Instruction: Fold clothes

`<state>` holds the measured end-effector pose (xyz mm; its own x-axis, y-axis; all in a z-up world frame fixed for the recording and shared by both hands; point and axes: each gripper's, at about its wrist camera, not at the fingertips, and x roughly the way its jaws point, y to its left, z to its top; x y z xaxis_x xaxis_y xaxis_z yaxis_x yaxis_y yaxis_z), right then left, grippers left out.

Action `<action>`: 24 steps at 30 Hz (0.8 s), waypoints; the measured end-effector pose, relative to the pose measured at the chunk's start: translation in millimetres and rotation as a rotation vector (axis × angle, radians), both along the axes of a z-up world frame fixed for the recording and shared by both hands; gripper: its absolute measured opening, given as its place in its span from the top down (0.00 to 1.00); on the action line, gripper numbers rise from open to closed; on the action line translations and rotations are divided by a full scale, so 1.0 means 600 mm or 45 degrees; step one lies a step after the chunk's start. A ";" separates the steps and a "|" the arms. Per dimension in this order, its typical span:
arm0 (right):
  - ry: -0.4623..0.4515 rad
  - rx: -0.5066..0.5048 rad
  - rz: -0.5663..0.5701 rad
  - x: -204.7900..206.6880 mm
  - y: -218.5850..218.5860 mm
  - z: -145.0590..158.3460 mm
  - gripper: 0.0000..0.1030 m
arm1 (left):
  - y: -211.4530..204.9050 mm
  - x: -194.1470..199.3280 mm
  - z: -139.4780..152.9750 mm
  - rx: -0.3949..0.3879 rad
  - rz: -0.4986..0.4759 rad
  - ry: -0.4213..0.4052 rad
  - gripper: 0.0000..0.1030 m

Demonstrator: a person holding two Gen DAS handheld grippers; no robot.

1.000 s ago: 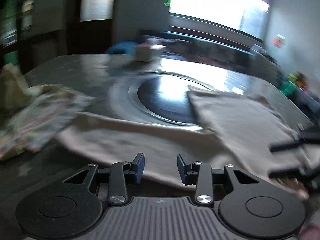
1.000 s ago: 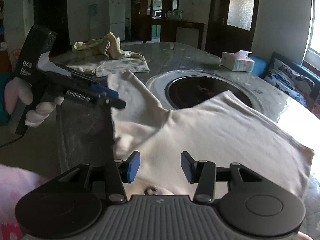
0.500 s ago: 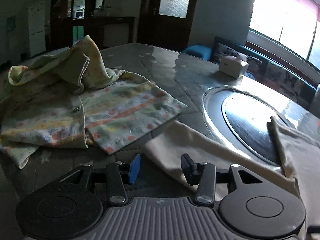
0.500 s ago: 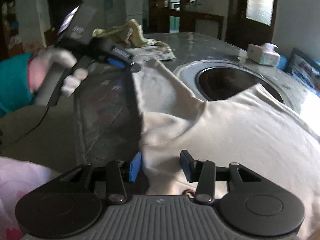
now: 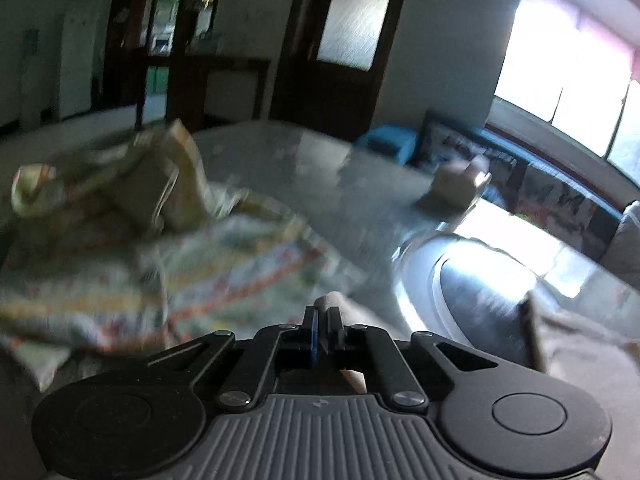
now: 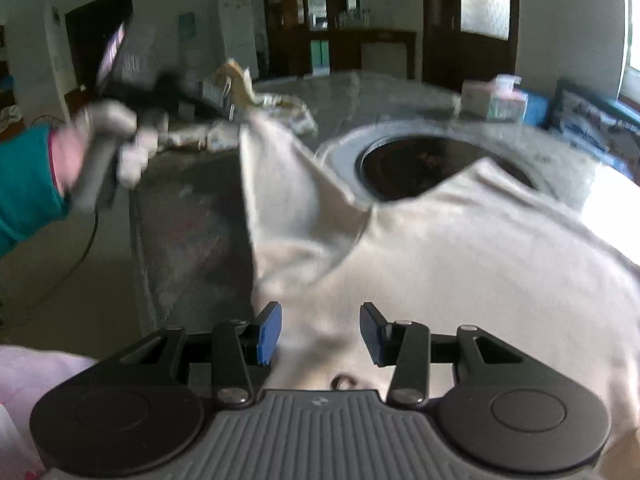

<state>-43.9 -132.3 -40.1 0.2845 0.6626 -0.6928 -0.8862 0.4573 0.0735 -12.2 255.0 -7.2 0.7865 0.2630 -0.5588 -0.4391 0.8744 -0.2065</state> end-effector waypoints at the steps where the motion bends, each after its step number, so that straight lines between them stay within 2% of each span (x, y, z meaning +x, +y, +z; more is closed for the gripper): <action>1: -0.005 -0.004 0.006 -0.004 0.001 -0.006 0.56 | -0.008 0.000 0.015 -0.002 -0.024 -0.032 0.96; 7: -0.003 0.037 -0.023 -0.002 -0.016 0.006 0.57 | -0.074 -0.002 0.104 -0.020 -0.201 -0.233 0.96; 11: -0.033 0.056 -0.111 0.004 -0.049 0.024 0.57 | -0.141 -0.002 0.153 -0.045 -0.368 -0.345 0.96; 16: -0.053 0.085 -0.278 0.020 -0.112 0.041 0.57 | -0.239 -0.010 0.177 -0.108 -0.595 -0.434 0.96; 21: -0.063 0.115 -0.490 0.034 -0.189 0.051 0.57 | -0.339 -0.001 0.146 -0.179 -0.830 -0.398 0.96; 24: -0.062 0.132 -0.591 0.036 -0.228 0.056 0.57 | -0.390 0.017 0.104 -0.235 -0.942 -0.292 0.95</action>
<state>-22.2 -269.4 -6.7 0.5971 0.5231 -0.6081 -0.5936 0.7980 0.1035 -1.8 20.9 55.3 0.8218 -0.4532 -0.3453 0.3130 0.8655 -0.3911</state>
